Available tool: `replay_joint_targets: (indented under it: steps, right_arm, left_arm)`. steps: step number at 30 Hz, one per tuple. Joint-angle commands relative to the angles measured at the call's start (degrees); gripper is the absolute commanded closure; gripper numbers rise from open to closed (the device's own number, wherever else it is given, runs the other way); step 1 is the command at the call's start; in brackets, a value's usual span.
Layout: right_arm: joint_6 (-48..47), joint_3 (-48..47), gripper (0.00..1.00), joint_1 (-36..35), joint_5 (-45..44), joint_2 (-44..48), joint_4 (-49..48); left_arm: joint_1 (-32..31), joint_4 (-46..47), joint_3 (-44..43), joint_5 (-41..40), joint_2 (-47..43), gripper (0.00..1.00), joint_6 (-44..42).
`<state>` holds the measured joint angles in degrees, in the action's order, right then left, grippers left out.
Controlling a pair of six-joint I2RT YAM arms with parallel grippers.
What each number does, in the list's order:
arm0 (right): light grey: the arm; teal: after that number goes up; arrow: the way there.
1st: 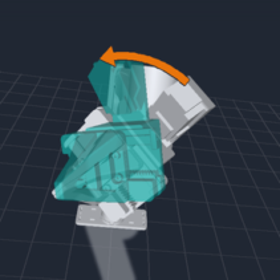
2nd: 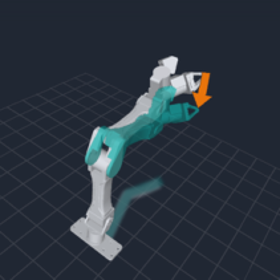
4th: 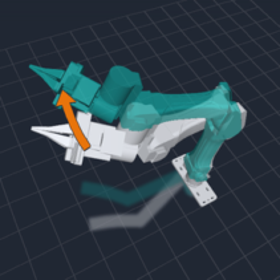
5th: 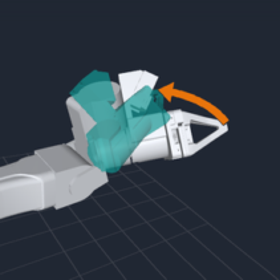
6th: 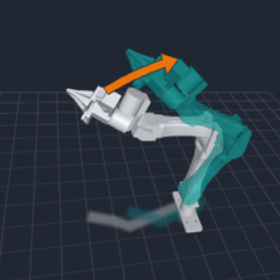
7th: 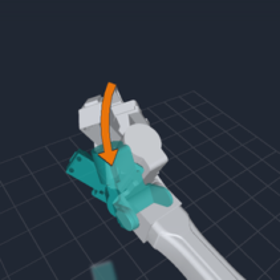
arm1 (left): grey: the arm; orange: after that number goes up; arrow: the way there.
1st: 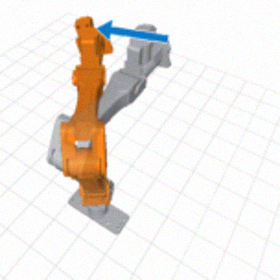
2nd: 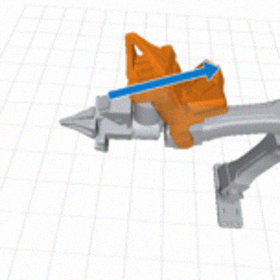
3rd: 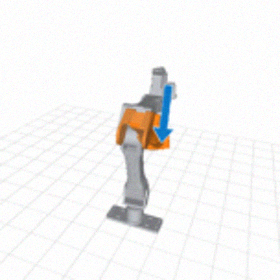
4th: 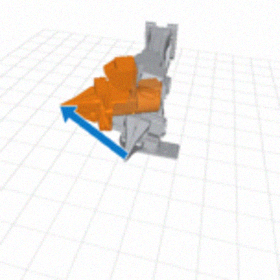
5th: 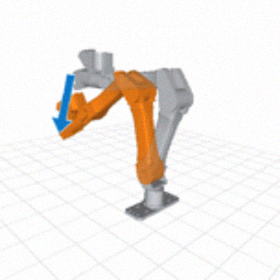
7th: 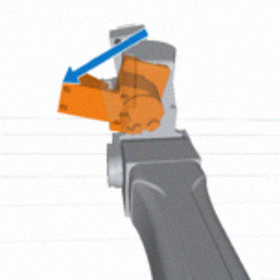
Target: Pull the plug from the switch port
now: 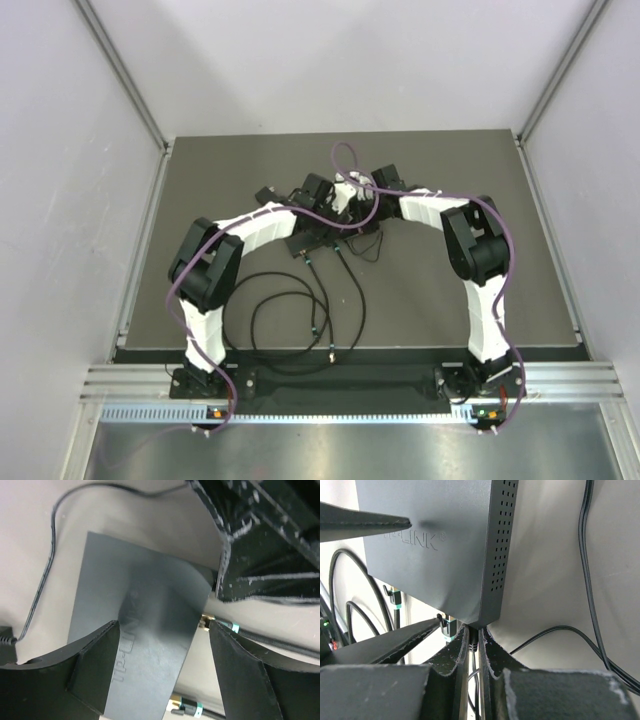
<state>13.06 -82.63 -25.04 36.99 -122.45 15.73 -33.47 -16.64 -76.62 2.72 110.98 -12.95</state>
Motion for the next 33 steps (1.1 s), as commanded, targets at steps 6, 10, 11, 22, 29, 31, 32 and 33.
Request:
replay_joint_targets:
  steps: [6,10,11,22,29,31,32,33]
  right_arm:
    - [-0.93,-1.83,1.0,0.08,3.79,-0.77,2.82]
    - [-1.11,-1.66,1.0,0.08,3.52,-0.68,2.73]
    - [-1.02,-1.74,1.0,0.08,3.7,-0.77,2.73]
    - [1.44,1.41,1.0,0.08,4.67,1.07,0.01]
    - [0.3,4.67,1.0,-0.28,0.28,2.48,0.79]
    - [0.3,6.5,1.0,-0.19,-2.79,3.18,0.8]
    - [0.47,7.3,1.0,-0.19,-4.11,4.23,0.19]
    - [0.39,7.92,1.0,-0.36,-6.12,4.68,0.01]
  left_arm:
    - [-0.01,4.16,-3.1,-1.23,2.75,0.27,1.26]
    - [-0.19,3.3,-3.97,-2.19,4.33,0.28,-0.15]
    - [-0.19,2.15,-4.76,-2.28,4.59,0.28,-0.06]
    - [-0.01,-0.94,-6.0,-8.6,10.04,0.37,2.05]
    - [1.74,-3.82,-7.13,-11.33,12.06,0.42,5.39]
    - [2.45,-5.41,-8.28,-10.63,13.47,0.45,6.62]
    - [2.54,-5.5,-8.54,-11.07,13.74,0.45,6.45]
    - [2.54,-6.37,-8.81,-10.9,13.83,0.45,6.27]
